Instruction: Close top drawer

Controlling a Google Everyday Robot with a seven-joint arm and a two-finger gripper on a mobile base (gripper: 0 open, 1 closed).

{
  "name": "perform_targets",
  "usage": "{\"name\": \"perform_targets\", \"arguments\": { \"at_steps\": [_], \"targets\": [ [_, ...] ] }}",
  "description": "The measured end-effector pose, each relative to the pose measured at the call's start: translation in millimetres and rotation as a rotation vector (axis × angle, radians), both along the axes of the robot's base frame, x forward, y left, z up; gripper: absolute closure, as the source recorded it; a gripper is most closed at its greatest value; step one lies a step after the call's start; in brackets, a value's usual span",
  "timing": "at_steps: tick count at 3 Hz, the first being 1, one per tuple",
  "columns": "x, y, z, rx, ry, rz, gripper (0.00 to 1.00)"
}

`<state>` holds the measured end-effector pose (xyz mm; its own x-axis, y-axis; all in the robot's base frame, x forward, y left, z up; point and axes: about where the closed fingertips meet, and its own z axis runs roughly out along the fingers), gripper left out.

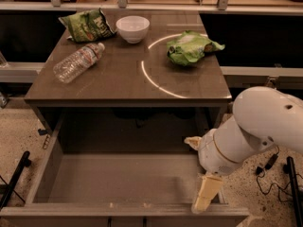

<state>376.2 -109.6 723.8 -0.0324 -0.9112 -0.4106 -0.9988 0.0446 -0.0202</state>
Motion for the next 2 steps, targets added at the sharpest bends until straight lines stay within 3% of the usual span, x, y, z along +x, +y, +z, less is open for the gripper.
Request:
{"name": "perform_targets", "arguments": {
  "at_steps": [2],
  "targets": [
    [-0.2,4.8,-15.7,0.015,-0.111,0.010,0.00]
  ]
}}
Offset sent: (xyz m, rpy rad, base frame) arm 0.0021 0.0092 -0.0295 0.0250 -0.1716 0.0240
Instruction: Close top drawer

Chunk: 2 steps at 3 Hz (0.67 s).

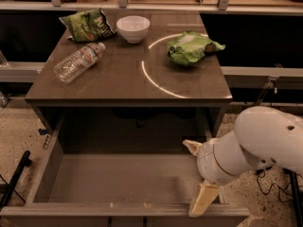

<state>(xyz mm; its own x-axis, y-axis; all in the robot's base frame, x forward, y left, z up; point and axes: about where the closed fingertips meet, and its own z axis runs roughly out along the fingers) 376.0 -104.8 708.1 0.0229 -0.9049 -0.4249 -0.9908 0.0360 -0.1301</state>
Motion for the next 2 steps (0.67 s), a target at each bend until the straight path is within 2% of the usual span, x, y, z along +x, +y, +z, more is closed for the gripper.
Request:
{"name": "perform_targets", "arguments": {
  "at_steps": [2],
  "targets": [
    [-0.3,12.0,-17.2,-0.001,0.085,0.097,0.00]
  ]
}}
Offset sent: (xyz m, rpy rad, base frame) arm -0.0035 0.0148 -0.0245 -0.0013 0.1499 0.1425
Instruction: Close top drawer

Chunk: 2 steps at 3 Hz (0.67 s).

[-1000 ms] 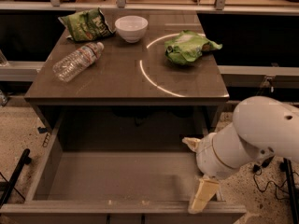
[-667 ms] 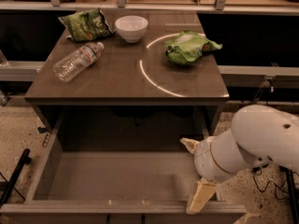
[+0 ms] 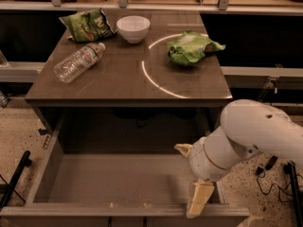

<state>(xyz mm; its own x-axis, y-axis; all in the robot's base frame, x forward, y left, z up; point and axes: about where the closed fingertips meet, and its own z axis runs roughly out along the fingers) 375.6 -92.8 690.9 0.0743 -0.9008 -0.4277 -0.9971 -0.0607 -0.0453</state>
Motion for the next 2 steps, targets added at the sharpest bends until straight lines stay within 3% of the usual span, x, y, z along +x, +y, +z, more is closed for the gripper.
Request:
{"name": "perform_targets", "arguments": {
  "at_steps": [2],
  "targets": [
    [-21.0,2.2,-11.9,0.006,0.038,0.040,0.00]
  ]
}}
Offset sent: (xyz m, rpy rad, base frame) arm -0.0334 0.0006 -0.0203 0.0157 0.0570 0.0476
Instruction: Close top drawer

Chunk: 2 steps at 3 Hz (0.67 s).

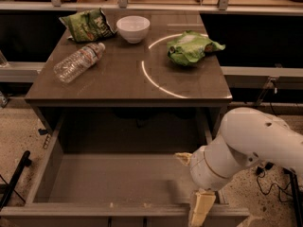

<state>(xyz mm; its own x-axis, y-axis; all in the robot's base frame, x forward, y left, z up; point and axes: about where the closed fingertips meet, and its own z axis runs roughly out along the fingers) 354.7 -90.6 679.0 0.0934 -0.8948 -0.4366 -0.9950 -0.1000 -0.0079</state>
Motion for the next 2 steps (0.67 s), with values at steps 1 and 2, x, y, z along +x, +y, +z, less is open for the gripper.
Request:
{"name": "perform_targets", "arguments": {
  "at_steps": [1,2],
  "targets": [
    [-7.3,1.8,-6.1,-0.008,0.001,-0.005,0.05],
    [-11.7,3.0,-8.9,-0.018,0.004,-0.018,0.21]
  ]
}}
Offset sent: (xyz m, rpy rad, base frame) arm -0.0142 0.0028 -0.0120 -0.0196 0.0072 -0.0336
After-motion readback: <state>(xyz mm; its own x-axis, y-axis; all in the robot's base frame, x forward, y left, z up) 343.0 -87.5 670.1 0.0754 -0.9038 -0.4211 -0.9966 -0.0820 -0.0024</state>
